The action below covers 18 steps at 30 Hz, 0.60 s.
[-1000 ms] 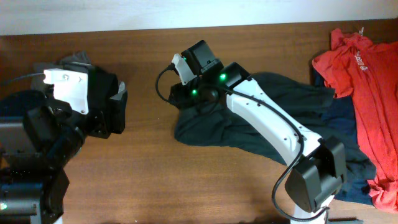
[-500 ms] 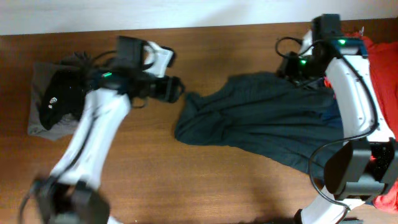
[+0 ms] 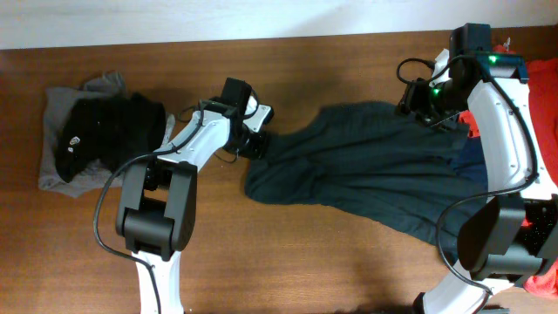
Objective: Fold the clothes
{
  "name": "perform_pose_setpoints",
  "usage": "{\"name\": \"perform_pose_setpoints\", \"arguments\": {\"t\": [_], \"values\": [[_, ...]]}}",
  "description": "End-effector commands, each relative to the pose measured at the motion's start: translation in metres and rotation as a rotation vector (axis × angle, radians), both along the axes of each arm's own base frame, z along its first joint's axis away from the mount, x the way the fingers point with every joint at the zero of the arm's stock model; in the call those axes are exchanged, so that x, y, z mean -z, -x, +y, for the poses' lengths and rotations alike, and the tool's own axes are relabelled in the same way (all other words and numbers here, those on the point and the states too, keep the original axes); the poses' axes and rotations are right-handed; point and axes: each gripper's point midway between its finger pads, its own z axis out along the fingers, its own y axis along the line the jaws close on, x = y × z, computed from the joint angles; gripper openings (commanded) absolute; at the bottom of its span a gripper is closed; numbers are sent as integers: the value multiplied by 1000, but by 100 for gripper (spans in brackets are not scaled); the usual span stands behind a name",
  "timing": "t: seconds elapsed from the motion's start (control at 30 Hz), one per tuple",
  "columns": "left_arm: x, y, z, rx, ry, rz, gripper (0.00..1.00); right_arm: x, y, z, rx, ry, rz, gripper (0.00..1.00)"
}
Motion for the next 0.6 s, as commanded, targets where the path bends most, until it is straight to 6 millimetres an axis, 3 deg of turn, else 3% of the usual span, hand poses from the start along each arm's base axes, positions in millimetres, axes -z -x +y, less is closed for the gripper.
{"name": "perform_pose_setpoints", "arguments": {"t": [0.0, 0.1, 0.17, 0.23, 0.4, 0.43, 0.47, 0.57], "values": [[-17, 2, 83, -279, -322, 53, 1, -16, 1, -1, -9, 24, -42, 60], [-55, 15, 151, -409, -460, 80, 1, -14, 1, -7, 0, 56, -36, 60], [-80, 24, 191, -524, -459, 96, 1, -12, 0, -9, 4, 70, -33, 61], [-96, 30, 215, -606, -420, 102, 1, -8, -2, -9, 3, 69, -31, 61], [-108, 38, 231, -643, -397, 113, 1, 14, -5, 5, -37, 65, 18, 61], [-107, 39, 230, -641, -394, 117, 12, 26, -6, 13, -82, 68, 43, 61], [-107, 38, 224, -628, -387, 117, 33, 34, -6, 18, -95, 66, 63, 61], [-110, 20, 195, -507, -332, 35, 41, 47, -7, 23, -107, 63, 92, 63]]}}
